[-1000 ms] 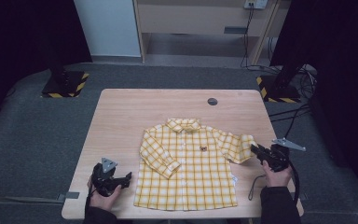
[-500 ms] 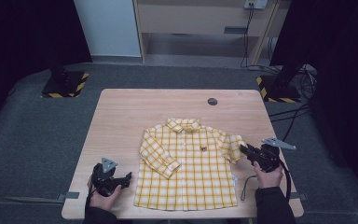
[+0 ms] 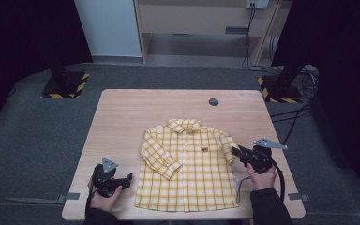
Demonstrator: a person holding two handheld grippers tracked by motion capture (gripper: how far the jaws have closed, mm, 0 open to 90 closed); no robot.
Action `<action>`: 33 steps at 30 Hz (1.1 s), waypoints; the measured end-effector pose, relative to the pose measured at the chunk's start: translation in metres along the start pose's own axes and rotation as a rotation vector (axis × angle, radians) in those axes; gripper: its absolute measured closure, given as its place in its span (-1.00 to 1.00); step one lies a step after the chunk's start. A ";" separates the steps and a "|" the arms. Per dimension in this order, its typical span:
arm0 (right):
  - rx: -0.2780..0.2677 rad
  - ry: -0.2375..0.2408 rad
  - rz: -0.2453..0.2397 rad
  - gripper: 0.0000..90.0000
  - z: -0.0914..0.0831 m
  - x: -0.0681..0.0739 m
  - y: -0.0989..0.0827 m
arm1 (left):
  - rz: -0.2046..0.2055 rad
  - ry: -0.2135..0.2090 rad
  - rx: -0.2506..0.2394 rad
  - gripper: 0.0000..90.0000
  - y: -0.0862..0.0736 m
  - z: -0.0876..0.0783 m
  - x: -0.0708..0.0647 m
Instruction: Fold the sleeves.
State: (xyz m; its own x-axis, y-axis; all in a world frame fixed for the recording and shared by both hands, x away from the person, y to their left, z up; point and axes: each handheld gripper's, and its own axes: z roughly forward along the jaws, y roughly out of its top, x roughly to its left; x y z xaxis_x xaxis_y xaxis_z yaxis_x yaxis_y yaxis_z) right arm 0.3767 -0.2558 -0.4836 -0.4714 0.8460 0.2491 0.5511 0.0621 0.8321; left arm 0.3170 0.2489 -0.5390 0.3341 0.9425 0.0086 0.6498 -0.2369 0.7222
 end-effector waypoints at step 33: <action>0.083 0.107 -0.055 0.56 0.029 0.035 -0.008 | 0.000 0.000 0.000 -0.78 0.000 0.000 0.000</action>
State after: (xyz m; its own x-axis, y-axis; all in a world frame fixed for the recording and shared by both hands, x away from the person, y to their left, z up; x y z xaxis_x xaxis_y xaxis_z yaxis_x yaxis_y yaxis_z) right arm 0.3755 -0.2113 -0.4958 -0.5704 0.7793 0.2596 0.5756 0.1538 0.8031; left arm 0.3171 0.2488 -0.5390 0.3341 0.9425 0.0092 0.6499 -0.2374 0.7220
